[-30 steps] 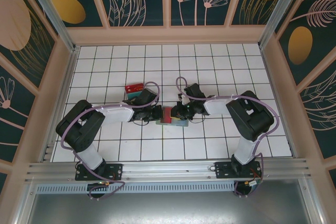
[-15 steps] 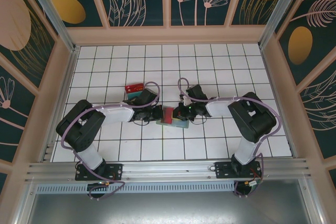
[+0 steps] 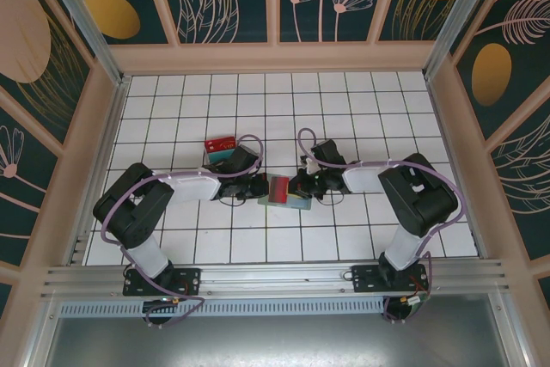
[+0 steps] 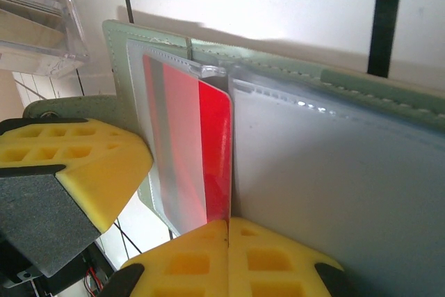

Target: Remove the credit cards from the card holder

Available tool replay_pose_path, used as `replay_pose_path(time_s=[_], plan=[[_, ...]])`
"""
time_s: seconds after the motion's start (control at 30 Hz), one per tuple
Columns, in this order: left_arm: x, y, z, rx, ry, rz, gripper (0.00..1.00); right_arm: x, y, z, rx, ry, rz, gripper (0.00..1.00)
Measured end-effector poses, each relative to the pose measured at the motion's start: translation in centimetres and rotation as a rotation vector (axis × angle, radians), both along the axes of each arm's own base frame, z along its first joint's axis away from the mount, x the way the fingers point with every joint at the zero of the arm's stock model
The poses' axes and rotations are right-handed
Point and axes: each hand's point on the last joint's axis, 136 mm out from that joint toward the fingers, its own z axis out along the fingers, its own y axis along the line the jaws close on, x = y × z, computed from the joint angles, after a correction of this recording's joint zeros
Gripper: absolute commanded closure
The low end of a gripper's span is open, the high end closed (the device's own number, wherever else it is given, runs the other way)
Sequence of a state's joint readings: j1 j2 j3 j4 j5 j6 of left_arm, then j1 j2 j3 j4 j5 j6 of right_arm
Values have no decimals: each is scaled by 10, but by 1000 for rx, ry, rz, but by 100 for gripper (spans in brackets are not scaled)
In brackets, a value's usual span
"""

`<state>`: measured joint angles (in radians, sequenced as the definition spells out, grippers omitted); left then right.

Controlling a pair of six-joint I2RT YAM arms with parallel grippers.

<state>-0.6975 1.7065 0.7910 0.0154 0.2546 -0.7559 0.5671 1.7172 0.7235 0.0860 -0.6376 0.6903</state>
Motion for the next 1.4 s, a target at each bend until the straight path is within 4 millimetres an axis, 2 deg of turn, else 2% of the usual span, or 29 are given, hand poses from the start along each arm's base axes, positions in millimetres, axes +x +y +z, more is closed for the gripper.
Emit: replay_pose_path(time_s=[0.27,0.53,0.67,0.77,0.8,0.87,0.93,1.1,1.3,1.4], plan=[[0,0,0,0,0,0,96,-6,-7,2,-1,-3,-6,100],[0,0,0,1,1,0,92,-4,-36,21,5,-48,-56,100],[0,0,1,6,8,3,82,-6,-43,33,8,-78,-56,100],[1,-1,7,-1,8,12,62,-6,-48,47,16,-114,-57,100],[2,0,10,-3,7,17,59,-6,-50,51,19,-126,-59,100],[3,-1,19,-17,-2,25,53,-5,-54,59,21,-149,-63,100],[7,-4,32,-44,-20,37,52,-4,-60,64,20,-160,-75,100],[23,-12,79,-179,-81,78,52,6,-69,81,39,-211,-103,100],[39,-22,130,-390,-132,119,59,24,-59,123,144,-306,-82,100],[37,-29,141,-472,-129,112,62,26,-50,143,225,-347,-52,100]])
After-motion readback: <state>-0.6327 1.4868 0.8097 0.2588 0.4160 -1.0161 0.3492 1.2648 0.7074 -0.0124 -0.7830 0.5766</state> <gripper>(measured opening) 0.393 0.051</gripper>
